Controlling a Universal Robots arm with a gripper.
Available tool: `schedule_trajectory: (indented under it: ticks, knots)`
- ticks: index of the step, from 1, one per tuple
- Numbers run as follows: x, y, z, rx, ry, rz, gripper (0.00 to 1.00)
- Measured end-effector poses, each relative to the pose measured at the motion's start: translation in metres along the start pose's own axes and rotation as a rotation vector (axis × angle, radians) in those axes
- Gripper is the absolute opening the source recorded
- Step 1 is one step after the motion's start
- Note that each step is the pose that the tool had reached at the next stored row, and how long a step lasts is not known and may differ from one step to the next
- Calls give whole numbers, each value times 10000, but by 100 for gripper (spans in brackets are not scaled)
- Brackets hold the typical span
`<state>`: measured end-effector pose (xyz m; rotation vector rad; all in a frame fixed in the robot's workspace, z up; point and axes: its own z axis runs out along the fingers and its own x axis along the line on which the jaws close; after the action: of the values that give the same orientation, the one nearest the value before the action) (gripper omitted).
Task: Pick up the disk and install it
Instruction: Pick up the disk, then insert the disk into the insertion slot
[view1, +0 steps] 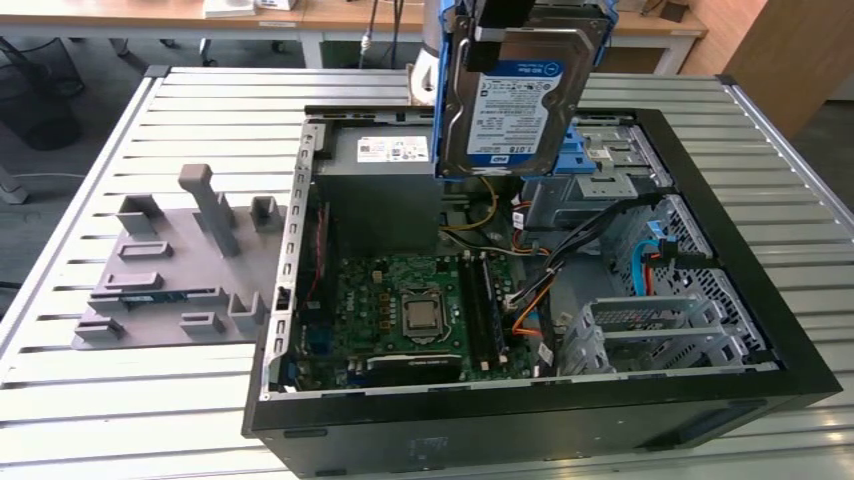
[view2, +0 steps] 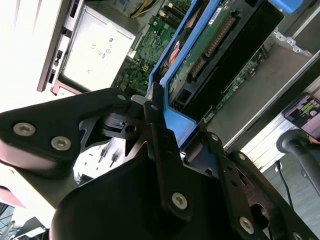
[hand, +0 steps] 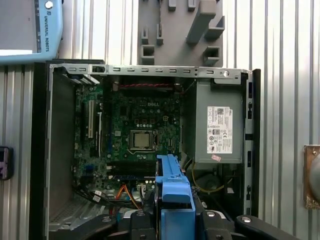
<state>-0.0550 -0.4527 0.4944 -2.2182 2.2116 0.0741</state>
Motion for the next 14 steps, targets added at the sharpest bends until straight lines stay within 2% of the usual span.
schedule_trajectory:
  ticks: [11, 14]
  knots:
    - [1, 0, 1, 2, -2, 23, 36]
    - [20, 4, 2, 2, -2, 24, 36]
